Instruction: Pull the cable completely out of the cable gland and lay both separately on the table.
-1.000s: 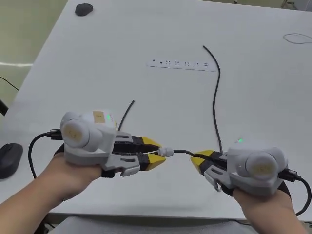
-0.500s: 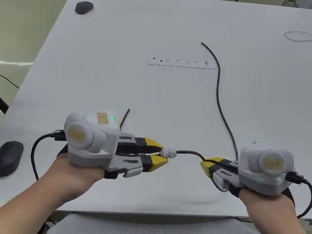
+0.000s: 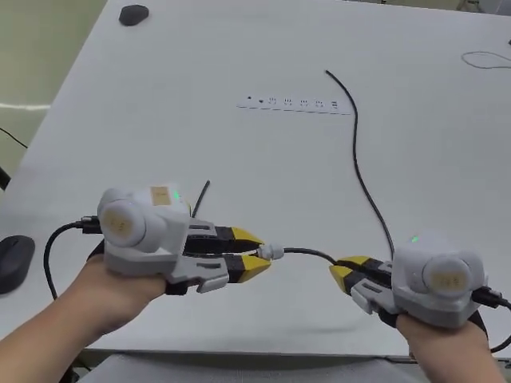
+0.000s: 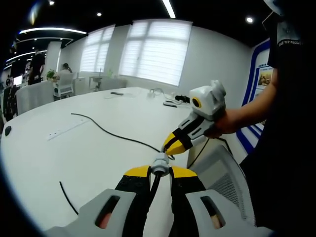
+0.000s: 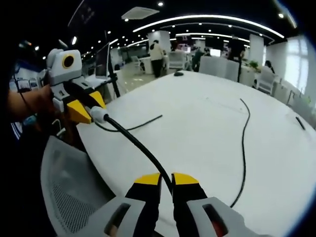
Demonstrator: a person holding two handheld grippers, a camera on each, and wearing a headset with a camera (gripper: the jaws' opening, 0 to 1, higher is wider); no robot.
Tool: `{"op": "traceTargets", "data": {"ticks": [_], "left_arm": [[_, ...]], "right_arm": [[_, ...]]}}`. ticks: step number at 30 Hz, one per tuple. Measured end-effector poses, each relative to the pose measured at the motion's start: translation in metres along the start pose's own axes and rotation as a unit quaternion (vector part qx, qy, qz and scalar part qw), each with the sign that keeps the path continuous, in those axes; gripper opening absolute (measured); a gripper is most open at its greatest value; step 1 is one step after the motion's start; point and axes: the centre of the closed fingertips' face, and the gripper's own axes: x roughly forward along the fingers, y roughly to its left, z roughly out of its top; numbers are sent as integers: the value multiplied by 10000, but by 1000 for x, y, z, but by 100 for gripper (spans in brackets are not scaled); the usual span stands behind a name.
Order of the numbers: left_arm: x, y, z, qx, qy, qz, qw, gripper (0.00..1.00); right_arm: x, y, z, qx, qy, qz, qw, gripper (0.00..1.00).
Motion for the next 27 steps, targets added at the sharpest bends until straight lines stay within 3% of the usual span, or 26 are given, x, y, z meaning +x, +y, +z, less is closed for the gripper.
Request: {"op": "traceTargets", "data": {"ticks": [5, 8, 14, 23, 27], "left_arm": [[2, 0, -1, 11, 46, -55, 10000, 15], [4, -3, -5, 11, 105, -95, 9999, 15], [5, -5, -7, -2, 138, -141, 9998, 15], [4, -4, -5, 51, 160, -128, 9998, 15], [4, -4, -5, 79, 184, -128, 9997, 15]], "right_arm": [[-6, 18, 16, -622, -2, 133, 9980, 13], [-9, 36, 32, -1361, -64, 186, 9905, 14], [-5, 62, 53, -2163, -147, 328, 9757, 10], [3, 72, 58, -2640, -110, 446, 9634, 4], [5, 71, 57, -2731, -63, 430, 9610, 2]]}}
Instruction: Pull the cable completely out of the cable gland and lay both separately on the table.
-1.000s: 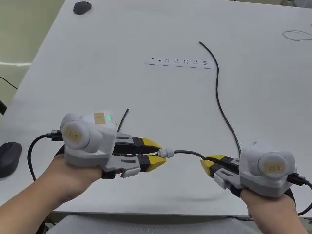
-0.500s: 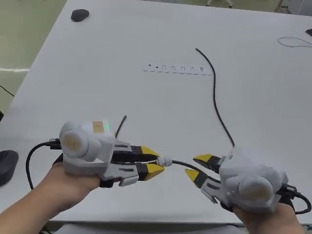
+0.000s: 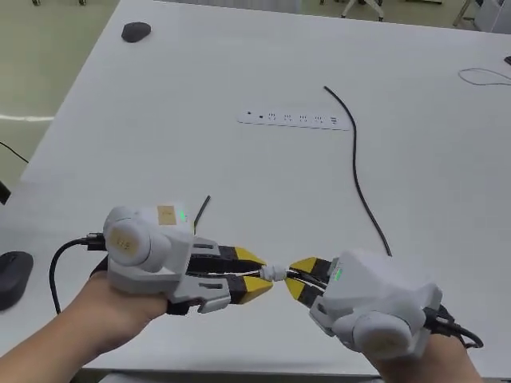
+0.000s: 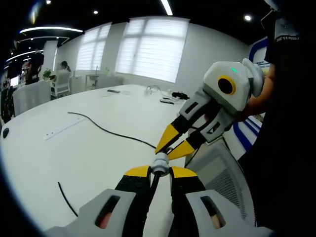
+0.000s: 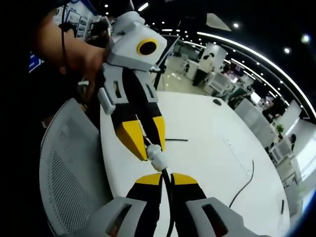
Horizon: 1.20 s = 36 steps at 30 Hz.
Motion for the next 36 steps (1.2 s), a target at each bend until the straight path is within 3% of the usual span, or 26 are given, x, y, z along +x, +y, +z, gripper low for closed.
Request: {"op": "traceTargets", "data": {"ticks": [8, 21, 26, 29, 30, 35, 36], "left_arm": [[2, 2, -1, 56, 41, 11, 10000, 15], [-2, 7, 2, 34, -34, 109, 9999, 15], [-4, 7, 2, 26, -42, 124, 9999, 15], [-5, 8, 2, 5, -65, 140, 9999, 15], [-5, 8, 2, -7, -70, 143, 9999, 15], [-6, 7, 4, -46, -138, 157, 9998, 15], [-6, 7, 4, -45, -145, 154, 9998, 15]], "right_arm": [[3, -2, -4, 149, 42, 1, 9999, 0], [1, -18, -27, 1014, 132, -164, 9946, 0], [-1, -26, -49, 1594, 249, -297, 9865, 0], [-1, -26, -63, 2041, 292, -301, 9780, 0], [-1, -30, -67, 2017, 277, -350, 9784, 0], [-2, -35, -87, 2783, 252, -546, 9586, 0], [-2, -35, -93, 2995, 283, -574, 9520, 0]]}}
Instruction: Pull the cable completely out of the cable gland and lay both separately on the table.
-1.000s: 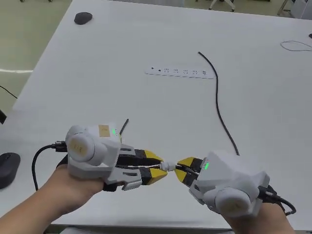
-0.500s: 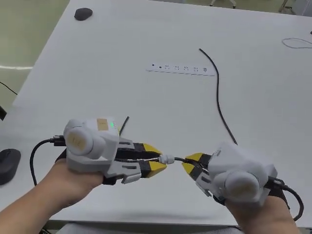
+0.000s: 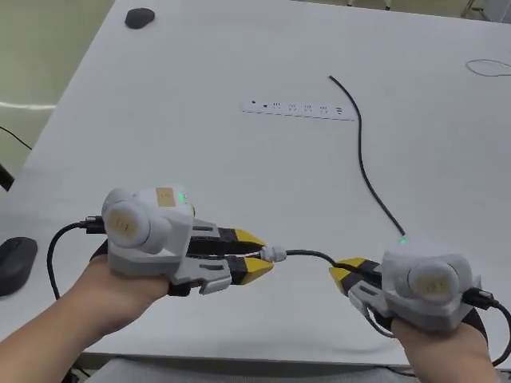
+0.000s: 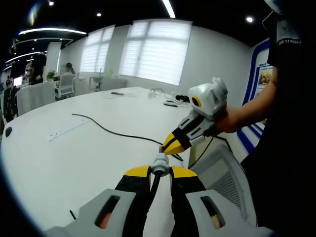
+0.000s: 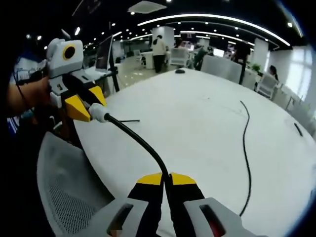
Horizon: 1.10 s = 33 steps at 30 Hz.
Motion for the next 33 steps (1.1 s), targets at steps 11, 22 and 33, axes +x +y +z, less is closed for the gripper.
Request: {"op": "traceTargets", "data": {"ticks": [11, 22, 33], "left_arm": [[1, -4, -4, 2, 43, -6, 10000, 15], [0, -1, -7, -10, 94, 43, 9999, 15], [2, -1, -10, -105, 151, 54, 9998, 15]], "right_arm": [[1, -5, -19, 533, 124, -21, 9985, 0], [-2, -8, -16, 385, 38, -29, 9992, 1], [-18, 0, -8, -319, 6, 124, 9994, 20]]}}
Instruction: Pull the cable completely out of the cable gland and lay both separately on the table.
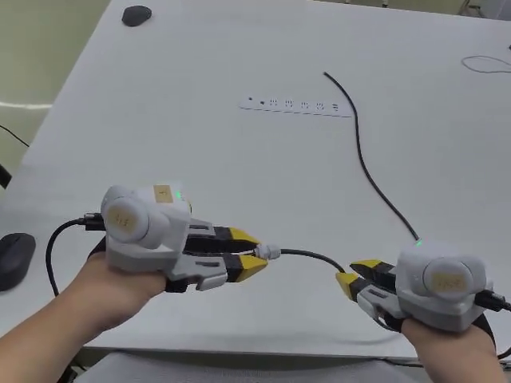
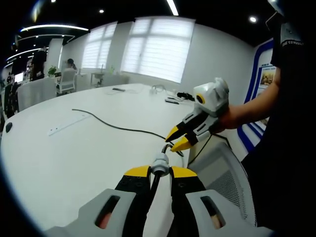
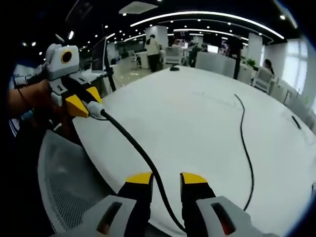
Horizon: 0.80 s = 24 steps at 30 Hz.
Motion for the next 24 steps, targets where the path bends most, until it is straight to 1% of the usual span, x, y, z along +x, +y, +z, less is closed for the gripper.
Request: {"op": "traceTargets", "data": {"ticks": [1, 2, 3, 4, 5, 6, 7, 9, 11, 12, 13, 15, 16, 18, 20, 22, 24], "left_arm": [[0, 0, -1, 5, 19, -2, 10000, 15], [0, -1, -2, 11, 42, -5, 10000, 15], [0, -2, -3, 10, 50, -5, 10000, 15], [0, -2, -4, 5, 55, -7, 10000, 15], [0, -3, -5, 6, 57, -2, 10000, 15], [0, -3, -5, 1, 58, 6, 10000, 15], [0, -4, -6, -15, 57, 6, 10000, 15], [0, -6, -5, -5, 62, -4, 10000, 15], [0, -6, -5, -2, 61, -9, 10000, 15], [1, -6, -5, -6, 54, -18, 10000, 15], [1, -6, -4, 5, 54, -19, 10000, 15], [1, -6, -4, 12, 60, -12, 10000, 15], [2, -6, -4, 14, 59, -9, 10000, 15], [2, -7, -3, 18, 55, -4, 10000, 15], [2, -7, -3, 20, 48, -11, 10000, 15], [3, -9, -4, 36, 54, -14, 10000, 15], [3, -10, -4, 38, 65, -16, 10000, 15]], "right_arm": [[-2, 6, 2, -55, 63, 137, 9999, 25], [-6, 11, 12, -400, 29, 170, 9991, 31], [-9, 17, 20, -850, 27, 195, 9962, 32], [-10, 23, 23, -1004, 74, 285, 9945, 33], [-12, 32, 29, -1188, 86, 409, 9920, 34], [-12, 36, 34, -1299, 37, 437, 9906, 34], [-12, 41, 42, -1471, -21, 461, 9880, 33], [-11, 49, 49, -1726, -36, 531, 9836, 33], [-8, 55, 56, -1965, -91, 545, 9789, 32], [-6, 59, 58, -2079, -68, 577, 9764, 32], [-2, 62, 59, -2151, -75, 573, 9749, 32], [2, 65, 58, -2180, -32, 610, 9740, 32], [4, 68, 57, -2253, -14, 651, 9721, 31], [6, 70, 60, -2489, -83, 613, 9665, 28], [8, 73, 61, -2576, -84, 646, 9641, 23], [11, 75, 60, -2646, -26, 670, 9620, 21], [12, 76, 61, -2655, -23, 708, 9615, 18]]}}
